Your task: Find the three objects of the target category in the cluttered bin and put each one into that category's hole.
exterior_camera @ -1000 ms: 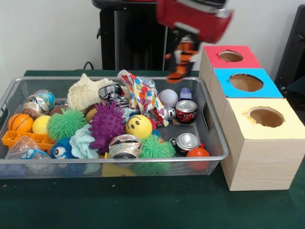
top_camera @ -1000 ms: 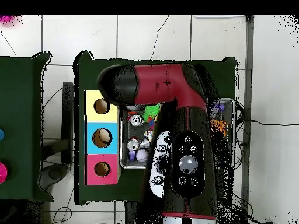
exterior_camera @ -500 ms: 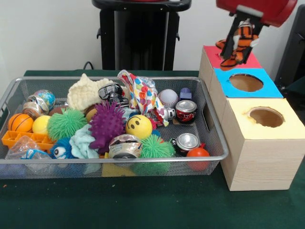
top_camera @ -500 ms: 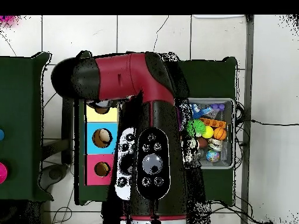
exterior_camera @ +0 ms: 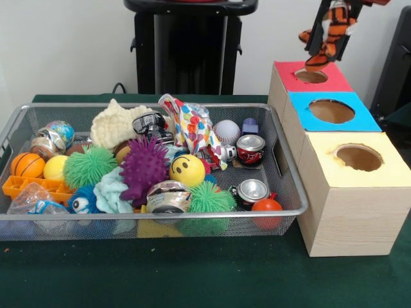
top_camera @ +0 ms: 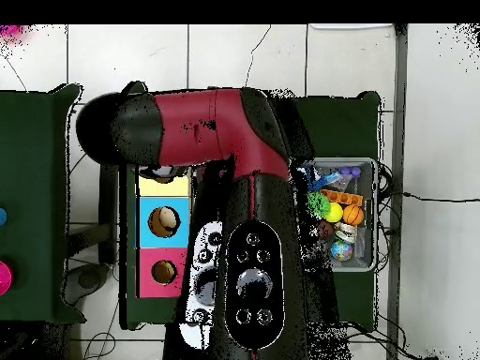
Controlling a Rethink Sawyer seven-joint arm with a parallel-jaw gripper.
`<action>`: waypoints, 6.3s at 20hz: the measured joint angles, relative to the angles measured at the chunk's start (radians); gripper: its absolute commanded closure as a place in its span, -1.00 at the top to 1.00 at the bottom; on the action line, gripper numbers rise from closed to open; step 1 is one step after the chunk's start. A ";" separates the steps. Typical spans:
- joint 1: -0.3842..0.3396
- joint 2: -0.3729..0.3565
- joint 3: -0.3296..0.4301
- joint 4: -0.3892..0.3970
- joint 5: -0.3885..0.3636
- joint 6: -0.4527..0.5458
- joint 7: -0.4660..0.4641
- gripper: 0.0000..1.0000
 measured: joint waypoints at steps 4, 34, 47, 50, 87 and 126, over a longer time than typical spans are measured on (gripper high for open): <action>0.006 -0.020 -0.006 0.027 0.012 0.000 0.000 -1.00; 0.074 -0.022 -0.043 0.222 0.046 -0.218 0.000 -1.00; 0.108 -0.029 -0.081 0.306 0.062 -0.321 0.000 -1.00; 0.126 -0.032 -0.092 0.328 0.062 -0.334 0.000 -1.00; 0.229 -0.145 -0.174 0.610 0.095 -0.577 0.000 -1.00; 0.300 -0.027 -0.269 0.735 0.089 -0.877 0.000 -1.00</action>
